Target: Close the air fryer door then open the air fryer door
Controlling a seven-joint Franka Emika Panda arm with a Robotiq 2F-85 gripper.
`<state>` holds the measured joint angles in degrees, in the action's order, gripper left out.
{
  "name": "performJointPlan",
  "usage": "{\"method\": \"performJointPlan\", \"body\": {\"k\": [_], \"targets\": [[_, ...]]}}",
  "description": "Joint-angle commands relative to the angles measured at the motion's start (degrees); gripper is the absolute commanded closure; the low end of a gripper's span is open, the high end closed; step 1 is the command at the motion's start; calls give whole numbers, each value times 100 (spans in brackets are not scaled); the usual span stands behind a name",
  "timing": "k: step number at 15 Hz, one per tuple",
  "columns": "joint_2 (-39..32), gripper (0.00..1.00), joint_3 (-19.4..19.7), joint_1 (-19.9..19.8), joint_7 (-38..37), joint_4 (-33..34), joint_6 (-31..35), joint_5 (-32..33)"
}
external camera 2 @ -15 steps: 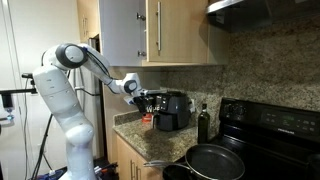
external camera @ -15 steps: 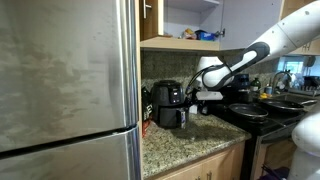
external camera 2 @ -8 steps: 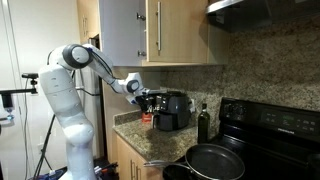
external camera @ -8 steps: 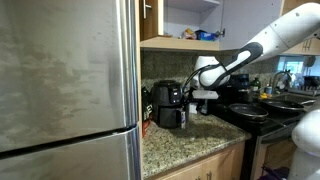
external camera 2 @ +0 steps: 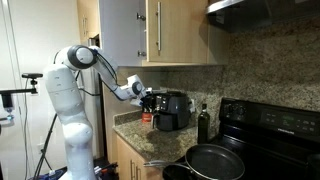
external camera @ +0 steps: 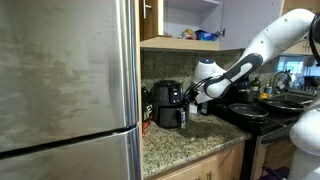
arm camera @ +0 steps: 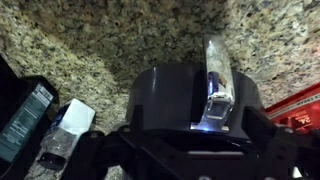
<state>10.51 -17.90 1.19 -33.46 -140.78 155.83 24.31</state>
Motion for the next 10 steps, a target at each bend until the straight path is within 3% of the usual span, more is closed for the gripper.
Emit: {"method": "performJointPlan", "body": {"k": [1,2,6,10], "targets": [[-410,0,94,-168,-38,-29,838,276],[-189,0,61,-95,-9,-8,421,144],[-239,0,76,-88,-9,-5,487,141],[-1128,0,111,275,822,414,739,-1003]]}}
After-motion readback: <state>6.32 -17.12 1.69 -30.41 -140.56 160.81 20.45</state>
